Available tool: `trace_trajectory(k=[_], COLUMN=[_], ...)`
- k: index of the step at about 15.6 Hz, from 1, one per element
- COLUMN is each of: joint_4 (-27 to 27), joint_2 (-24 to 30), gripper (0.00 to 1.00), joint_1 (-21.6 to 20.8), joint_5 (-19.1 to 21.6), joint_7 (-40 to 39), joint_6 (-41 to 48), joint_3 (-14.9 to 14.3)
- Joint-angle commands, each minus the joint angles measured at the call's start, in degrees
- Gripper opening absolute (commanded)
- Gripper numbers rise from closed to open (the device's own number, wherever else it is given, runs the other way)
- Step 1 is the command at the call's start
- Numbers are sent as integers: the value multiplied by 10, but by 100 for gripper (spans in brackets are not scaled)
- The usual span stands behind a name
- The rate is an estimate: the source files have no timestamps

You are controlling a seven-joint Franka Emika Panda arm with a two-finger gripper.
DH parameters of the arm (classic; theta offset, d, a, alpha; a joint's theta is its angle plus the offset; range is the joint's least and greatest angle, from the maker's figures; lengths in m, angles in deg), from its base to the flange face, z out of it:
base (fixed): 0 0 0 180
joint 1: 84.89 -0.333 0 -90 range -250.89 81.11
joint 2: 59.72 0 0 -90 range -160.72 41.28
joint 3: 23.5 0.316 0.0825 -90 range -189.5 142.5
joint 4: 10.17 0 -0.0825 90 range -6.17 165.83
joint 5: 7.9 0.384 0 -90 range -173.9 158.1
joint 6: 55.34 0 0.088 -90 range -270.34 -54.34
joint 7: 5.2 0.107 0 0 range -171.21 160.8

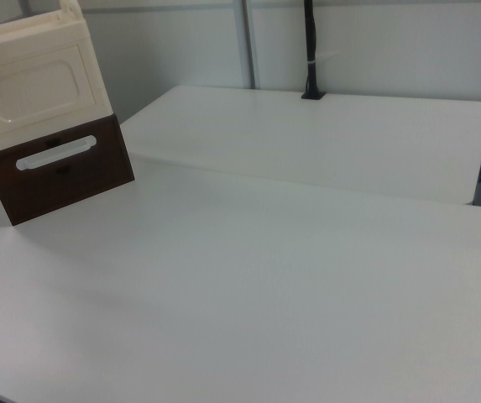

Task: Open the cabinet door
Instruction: 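Lower the gripper and hook the free edge of the cream door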

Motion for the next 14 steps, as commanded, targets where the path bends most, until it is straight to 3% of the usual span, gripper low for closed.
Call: trace_trajectory(k=[1, 5, 12, 13, 14], joint_4=[-11, 3, 69, 71, 77], joint_2=[-2, 9, 62, 62, 62], gripper=[9, 0, 0, 0, 9], joint_1=[0, -3, -5, -3, -1], joint_5=[-5, -4, 33, 33, 33], joint_7=[12, 12, -44, -44, -43], joint_6=[5, 14, 65, 71, 83], joint_3=[-5, -5, -5, -5, -5])
